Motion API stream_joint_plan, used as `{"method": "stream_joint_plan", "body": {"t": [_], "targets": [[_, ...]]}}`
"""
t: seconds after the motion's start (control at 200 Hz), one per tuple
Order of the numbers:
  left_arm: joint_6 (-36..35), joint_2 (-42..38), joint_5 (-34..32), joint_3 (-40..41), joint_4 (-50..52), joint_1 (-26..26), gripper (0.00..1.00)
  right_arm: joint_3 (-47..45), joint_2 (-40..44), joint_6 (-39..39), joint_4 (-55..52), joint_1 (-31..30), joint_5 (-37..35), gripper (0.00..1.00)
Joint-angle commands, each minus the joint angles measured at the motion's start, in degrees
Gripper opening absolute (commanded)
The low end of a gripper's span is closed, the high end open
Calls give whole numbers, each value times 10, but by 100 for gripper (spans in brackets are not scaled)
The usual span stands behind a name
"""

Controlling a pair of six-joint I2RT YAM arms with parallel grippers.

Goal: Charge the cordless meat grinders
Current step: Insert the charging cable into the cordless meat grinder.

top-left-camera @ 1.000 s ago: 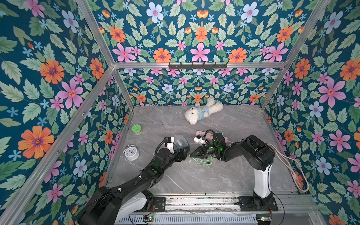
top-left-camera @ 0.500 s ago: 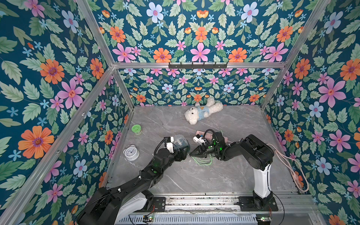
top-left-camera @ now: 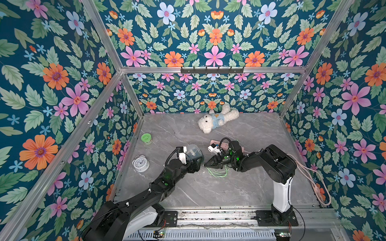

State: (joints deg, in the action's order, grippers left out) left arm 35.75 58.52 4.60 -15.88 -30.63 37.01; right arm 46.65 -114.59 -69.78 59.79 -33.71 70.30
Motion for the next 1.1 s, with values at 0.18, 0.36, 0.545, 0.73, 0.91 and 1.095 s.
{"method": "stream_joint_plan", "body": {"t": [0.18,0.36,0.545,0.73,0.91,1.095], "targets": [[-5,3,23,-4,-27,1,79,14,-4,4,7,3,-1,2],[-6,3,31,-5,-31,0,78,13,-10,3,0,3,-7,2],[-11,2,31,-4,-31,3,78,21,4,18,-63,4,-24,1],[-21,12,24,-14,-21,11,78,35,37,99,-197,3,-61,1],[-14,18,26,-9,-38,14,78,36,18,50,-126,3,-73,1],[-10,19,20,-8,-41,17,77,36,-4,9,-74,5,-100,1]]}}
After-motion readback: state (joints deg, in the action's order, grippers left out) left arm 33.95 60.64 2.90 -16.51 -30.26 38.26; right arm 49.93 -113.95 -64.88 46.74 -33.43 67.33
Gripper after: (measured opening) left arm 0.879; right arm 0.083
